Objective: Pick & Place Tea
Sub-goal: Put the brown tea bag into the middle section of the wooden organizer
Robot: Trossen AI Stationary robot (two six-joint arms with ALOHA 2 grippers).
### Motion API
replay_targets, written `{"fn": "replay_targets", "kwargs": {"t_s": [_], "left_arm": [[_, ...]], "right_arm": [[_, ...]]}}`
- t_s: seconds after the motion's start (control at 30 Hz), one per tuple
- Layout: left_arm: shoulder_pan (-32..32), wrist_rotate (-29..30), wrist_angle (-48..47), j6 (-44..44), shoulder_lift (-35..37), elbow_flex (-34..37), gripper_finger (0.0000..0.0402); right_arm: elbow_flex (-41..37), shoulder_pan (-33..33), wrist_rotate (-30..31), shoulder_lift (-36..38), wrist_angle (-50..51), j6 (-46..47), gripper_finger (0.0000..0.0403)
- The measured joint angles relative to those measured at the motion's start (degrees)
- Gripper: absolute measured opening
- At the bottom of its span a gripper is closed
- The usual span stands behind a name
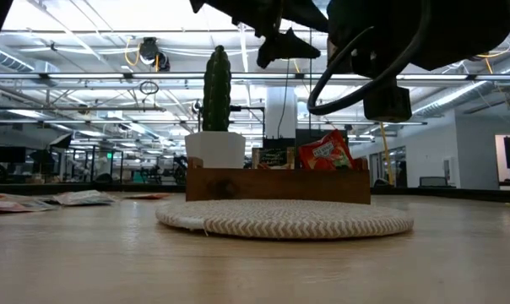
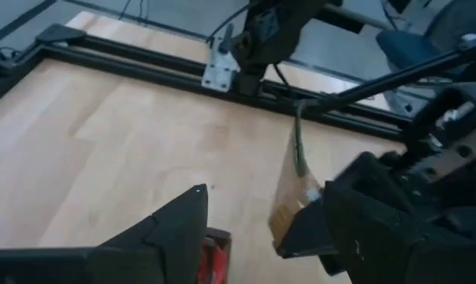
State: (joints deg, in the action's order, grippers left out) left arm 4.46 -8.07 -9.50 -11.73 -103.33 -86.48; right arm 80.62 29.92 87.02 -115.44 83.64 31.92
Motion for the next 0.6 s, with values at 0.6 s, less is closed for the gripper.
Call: {"fn": "replay_targets", "kwargs": {"t_s": [0.6], "left_arm": [[-1.6, -3.7, 6.6, -0.5, -1.4, 0.0, 0.0253]], "right_arm": [[0.0, 0.1, -0.1, 0.0, -1.1, -0.3, 0.0]]}}
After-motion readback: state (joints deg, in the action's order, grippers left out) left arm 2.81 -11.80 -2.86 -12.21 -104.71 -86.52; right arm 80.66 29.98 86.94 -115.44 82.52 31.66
